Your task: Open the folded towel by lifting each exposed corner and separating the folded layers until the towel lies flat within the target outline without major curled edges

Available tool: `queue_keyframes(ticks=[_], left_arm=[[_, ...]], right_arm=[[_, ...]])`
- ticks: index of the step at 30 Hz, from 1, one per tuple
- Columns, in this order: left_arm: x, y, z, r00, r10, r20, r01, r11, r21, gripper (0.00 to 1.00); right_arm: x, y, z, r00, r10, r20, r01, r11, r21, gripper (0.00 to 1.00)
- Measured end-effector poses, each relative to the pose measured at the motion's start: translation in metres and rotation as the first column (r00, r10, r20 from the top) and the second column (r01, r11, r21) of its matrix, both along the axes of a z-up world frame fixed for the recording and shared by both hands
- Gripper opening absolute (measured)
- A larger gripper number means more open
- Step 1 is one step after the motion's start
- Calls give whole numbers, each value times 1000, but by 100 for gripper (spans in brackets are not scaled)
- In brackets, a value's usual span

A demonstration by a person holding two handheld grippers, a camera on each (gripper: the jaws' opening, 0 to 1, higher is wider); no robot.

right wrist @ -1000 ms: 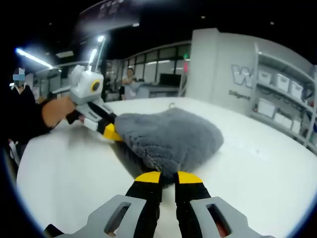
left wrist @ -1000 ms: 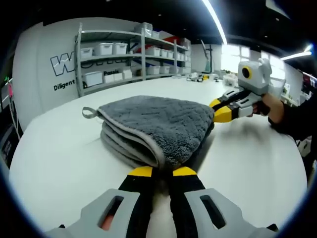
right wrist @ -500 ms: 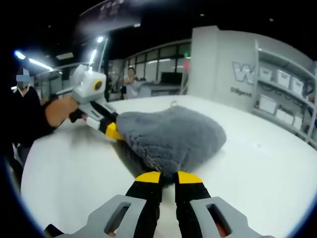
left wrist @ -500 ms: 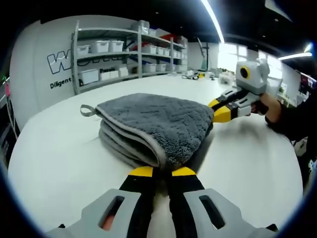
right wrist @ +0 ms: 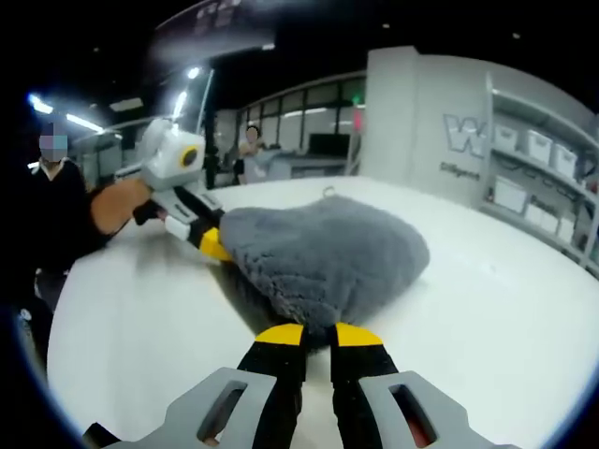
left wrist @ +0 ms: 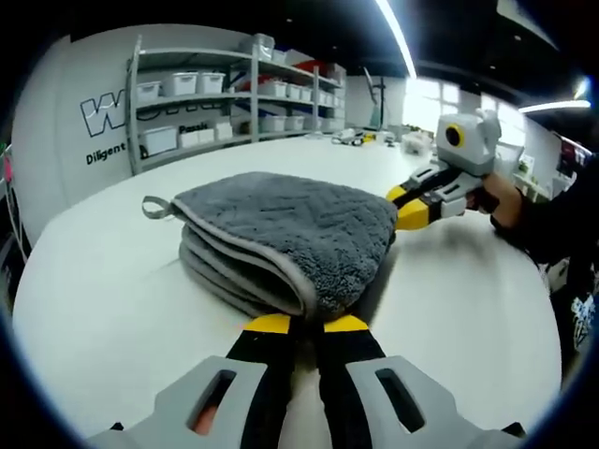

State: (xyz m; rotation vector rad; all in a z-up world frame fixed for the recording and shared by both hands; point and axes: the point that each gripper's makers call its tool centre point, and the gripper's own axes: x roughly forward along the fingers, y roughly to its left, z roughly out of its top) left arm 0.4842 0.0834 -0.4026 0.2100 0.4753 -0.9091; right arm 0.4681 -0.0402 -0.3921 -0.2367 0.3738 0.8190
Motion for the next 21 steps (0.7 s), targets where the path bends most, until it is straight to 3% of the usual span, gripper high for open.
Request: queue_keyframes(ticks=[21], left_arm=[[-34,-3,0,1000,7,13,-7,1000,2,6]], right_arm=[[-27,-1,-1,1000,5,-10,-5,1000,-16,4]])
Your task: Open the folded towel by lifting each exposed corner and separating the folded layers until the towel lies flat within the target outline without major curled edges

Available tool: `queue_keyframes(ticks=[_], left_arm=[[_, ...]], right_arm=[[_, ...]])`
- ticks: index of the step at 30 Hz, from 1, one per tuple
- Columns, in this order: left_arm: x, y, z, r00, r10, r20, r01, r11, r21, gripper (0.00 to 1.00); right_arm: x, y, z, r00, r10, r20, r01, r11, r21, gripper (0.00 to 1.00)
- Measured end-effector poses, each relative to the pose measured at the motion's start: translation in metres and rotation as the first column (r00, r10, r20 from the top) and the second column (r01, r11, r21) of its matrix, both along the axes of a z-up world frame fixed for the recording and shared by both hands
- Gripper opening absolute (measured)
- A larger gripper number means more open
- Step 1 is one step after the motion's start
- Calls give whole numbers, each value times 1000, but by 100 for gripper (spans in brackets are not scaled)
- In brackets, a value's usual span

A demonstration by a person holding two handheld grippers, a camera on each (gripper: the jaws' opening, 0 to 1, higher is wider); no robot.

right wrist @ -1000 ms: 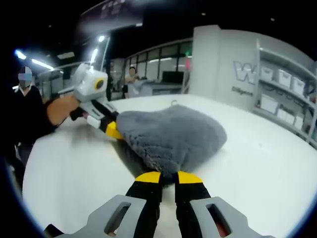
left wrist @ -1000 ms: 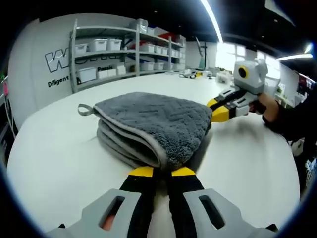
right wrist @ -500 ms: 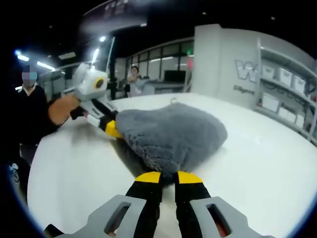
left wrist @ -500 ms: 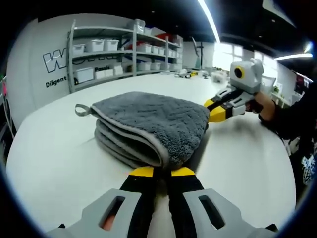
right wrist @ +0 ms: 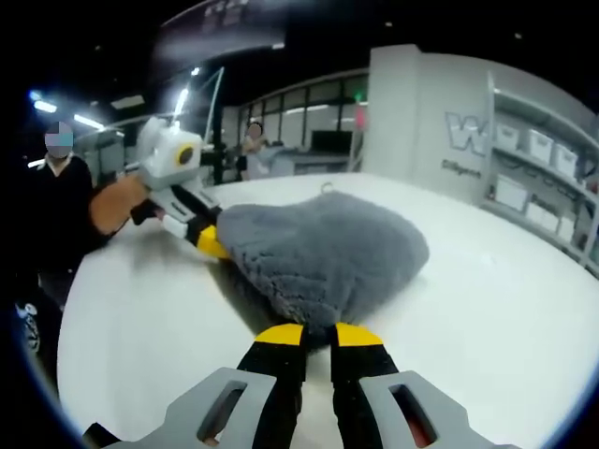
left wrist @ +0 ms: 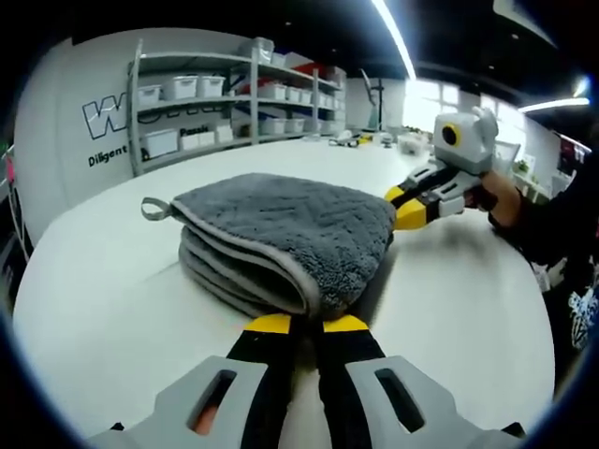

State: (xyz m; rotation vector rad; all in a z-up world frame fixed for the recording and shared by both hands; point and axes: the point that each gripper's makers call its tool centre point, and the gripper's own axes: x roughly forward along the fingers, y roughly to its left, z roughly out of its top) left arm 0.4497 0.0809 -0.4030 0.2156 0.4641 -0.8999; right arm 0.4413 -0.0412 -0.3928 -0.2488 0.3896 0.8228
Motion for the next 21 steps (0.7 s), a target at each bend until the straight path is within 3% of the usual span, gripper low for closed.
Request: queue_keyframes(ticks=[13,21], left_arm=[[-14,0,0,1000,-5,26,3,998,55,6],[-26,0,-1,1000,-3,20,2,999,48,6]], right_arm=[[-22,1,-2,999,-9,38,11,998,-58,4],[-33,-2,-2,999,-14,49,17,998,-67,4]])
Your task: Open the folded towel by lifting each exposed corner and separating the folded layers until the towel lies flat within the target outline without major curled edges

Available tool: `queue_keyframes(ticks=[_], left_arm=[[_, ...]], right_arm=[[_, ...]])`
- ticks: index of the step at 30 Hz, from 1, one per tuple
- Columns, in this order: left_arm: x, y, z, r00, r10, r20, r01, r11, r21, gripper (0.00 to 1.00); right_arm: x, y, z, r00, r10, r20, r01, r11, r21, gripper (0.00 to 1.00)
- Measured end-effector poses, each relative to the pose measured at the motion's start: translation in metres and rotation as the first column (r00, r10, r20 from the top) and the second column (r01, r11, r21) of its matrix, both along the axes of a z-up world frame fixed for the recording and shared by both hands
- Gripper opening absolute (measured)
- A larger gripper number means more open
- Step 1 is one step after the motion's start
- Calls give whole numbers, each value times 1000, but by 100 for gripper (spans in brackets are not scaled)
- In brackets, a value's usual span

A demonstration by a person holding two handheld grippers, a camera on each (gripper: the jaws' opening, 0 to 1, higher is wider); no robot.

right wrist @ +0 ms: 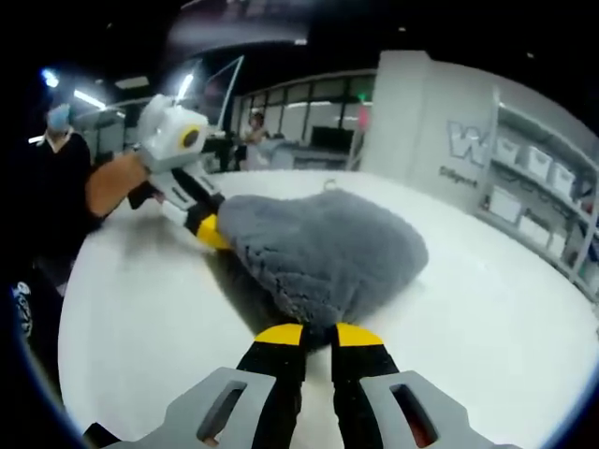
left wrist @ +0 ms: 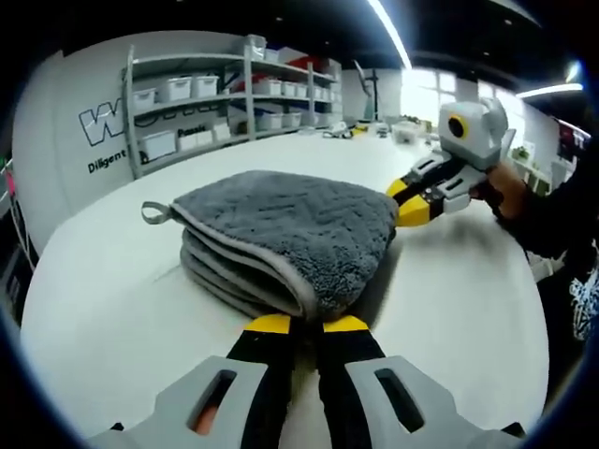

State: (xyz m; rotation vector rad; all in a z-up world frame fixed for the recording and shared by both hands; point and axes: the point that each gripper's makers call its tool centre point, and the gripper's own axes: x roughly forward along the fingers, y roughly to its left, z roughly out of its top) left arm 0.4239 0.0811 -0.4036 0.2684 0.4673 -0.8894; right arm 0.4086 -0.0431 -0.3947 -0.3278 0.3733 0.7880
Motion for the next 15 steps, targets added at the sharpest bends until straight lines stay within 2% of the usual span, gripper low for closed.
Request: queue_keyframes(ticks=[15], left_arm=[[-24,1,0,1000,1,10,-1,1000,16,6]], right_arm=[[-23,0,-1,1000,-6,-15,6,1000,17,4]])
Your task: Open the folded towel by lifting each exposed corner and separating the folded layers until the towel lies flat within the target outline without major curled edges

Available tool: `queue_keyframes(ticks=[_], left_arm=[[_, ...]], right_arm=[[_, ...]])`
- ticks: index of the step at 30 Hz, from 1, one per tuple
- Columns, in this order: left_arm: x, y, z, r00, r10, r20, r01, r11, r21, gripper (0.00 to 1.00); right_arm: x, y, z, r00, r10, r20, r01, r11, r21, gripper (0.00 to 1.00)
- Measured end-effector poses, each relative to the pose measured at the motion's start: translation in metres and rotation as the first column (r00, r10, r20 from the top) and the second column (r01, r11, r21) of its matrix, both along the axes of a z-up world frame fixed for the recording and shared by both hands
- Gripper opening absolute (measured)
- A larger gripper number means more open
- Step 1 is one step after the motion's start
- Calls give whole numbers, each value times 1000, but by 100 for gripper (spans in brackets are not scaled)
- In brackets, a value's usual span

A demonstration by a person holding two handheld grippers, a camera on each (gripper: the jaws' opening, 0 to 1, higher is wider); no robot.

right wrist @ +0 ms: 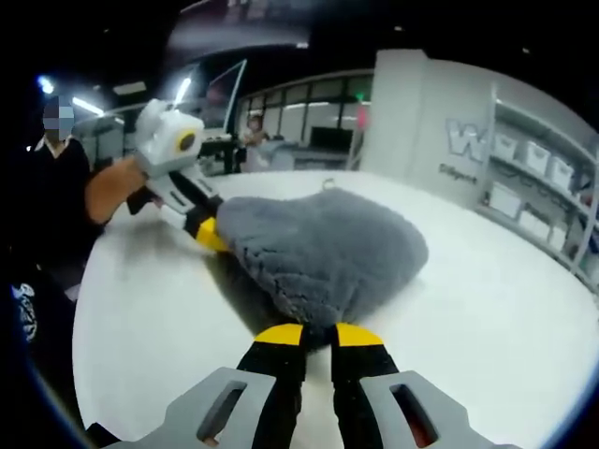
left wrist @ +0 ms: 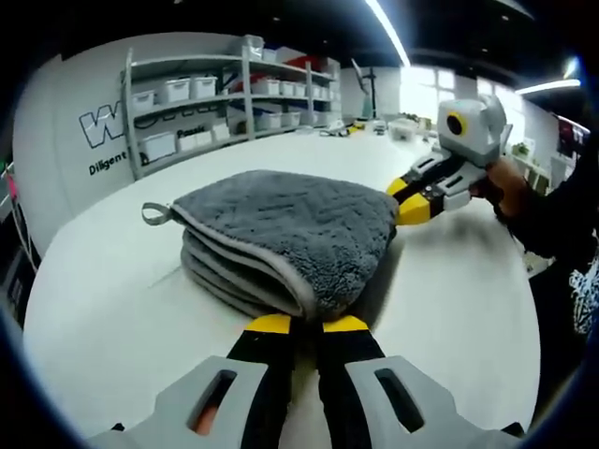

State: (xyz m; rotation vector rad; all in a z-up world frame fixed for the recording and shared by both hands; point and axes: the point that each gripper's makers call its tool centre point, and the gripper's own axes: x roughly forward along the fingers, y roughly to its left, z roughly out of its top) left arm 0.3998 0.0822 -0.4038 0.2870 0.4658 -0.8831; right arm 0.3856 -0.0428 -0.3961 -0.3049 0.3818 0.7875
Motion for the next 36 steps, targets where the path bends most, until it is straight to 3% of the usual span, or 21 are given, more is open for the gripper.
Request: queue_keyframes(ticks=[17,28,36], left_arm=[[-22,1,-1,1000,11,10,-11,1000,-10,6],[-24,2,-2,1000,28,5,-28,999,-47,5],[-30,3,-2,1000,11,14,-11,1000,0,4]], right_arm=[[-23,1,0,1000,-11,-7,11,1000,-1,4],[-21,0,-4,1000,-21,-15,21,1000,-1,4],[-27,0,-8,1000,-11,-21,10,999,-31,4]])
